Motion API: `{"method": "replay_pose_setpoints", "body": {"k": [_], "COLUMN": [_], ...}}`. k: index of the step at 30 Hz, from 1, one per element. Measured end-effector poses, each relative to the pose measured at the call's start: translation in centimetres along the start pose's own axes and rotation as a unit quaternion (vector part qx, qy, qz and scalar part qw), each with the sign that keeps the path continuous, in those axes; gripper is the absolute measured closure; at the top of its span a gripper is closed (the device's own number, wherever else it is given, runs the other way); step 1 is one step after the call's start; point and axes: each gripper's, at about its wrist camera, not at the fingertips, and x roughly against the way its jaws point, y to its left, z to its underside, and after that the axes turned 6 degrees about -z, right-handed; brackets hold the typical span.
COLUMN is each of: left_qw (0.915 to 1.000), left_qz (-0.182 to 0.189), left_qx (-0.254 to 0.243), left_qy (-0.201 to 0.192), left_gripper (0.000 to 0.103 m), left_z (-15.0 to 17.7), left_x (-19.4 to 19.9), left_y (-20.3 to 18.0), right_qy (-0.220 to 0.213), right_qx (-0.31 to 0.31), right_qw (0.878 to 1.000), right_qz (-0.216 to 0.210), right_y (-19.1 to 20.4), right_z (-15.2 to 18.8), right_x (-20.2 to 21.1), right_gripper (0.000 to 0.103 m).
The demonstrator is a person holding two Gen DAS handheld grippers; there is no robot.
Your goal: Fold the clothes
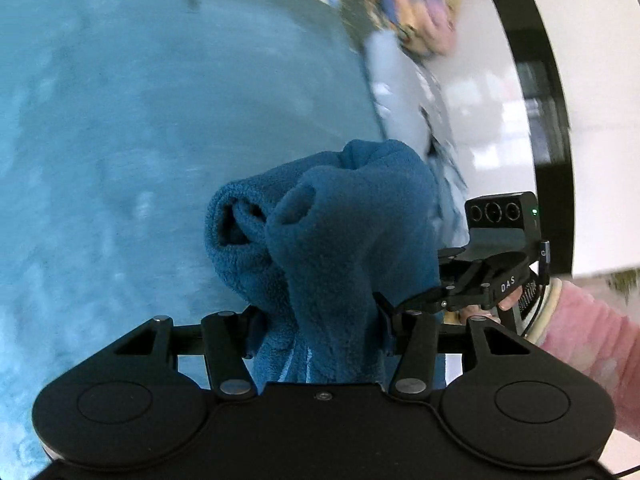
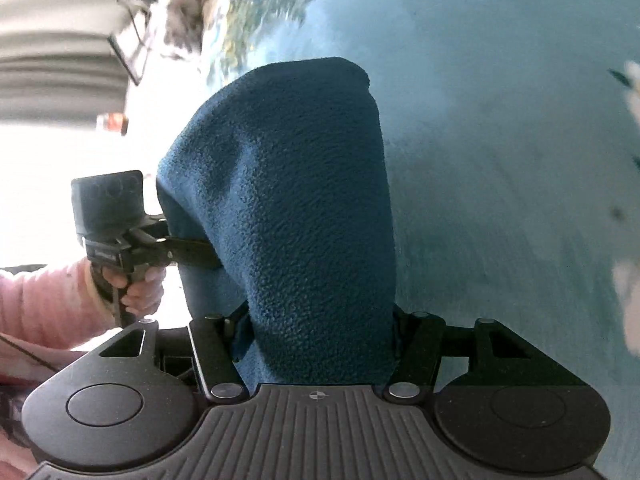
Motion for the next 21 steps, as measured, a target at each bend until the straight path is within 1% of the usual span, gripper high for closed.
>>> {"method": "replay_pose_setpoints", "body": {"k": [2,5,8,11,12,14,18,20,21], "left_qw": [0.9999,0.9997,0.9996,0.9992,0.9988,0.9976,0.9938,0.9920,0.9917], "left_qz": [-0.004,-0.005,-0.002,-0.002,-0.004,-0.008,-0.034,-0.041,-0.040], "left_qx": [0.011,0.025,0.023,0.013,0.010,-0.001,-0.047,-0.066,-0.074], "left_qy": [0.000,0.003,0.015,0.038,0.048,0.068,0.095,0.100,0.098], "left_gripper": [0.053,0.053,0.051,0.049,0.048,0.046,0.042,0.041,0.038], "left_z": [0.1,-0.1,-0.4,-0.9,-1.1,-1.6,-2.4,-2.8,-3.2], "left_x": [-0.1,-0.7,-1.4,-1.2,-1.3,-1.2,0.2,1.4,2.1], "left_y": [0.8,1.7,1.7,2.0,1.9,1.7,0.2,-0.6,-1.0], "right_qy": [0.016,0.024,0.021,0.012,0.008,-0.003,-0.035,-0.073,-0.096], "right_qx": [0.006,0.002,-0.003,-0.011,-0.015,-0.023,-0.029,-0.030,-0.029], "right_qw": [1.000,1.000,1.000,1.000,1.000,1.000,0.999,0.996,0.994], "right_qz": [0.000,-0.004,-0.011,-0.016,-0.014,-0.004,0.024,0.040,0.047], "right_y": [-0.2,-1.0,-1.7,-2.2,-2.2,-1.8,-0.4,0.9,1.5], "right_z": [-0.9,-1.8,-2.1,-2.0,-2.0,-1.8,-0.9,0.3,1.0], "right_x": [-1.0,-1.4,-1.5,-1.4,-1.2,-0.6,1.2,2.7,3.5], "right_gripper": [0.042,0.039,0.036,0.035,0.030,0.022,0.019,0.016,0.016]}}
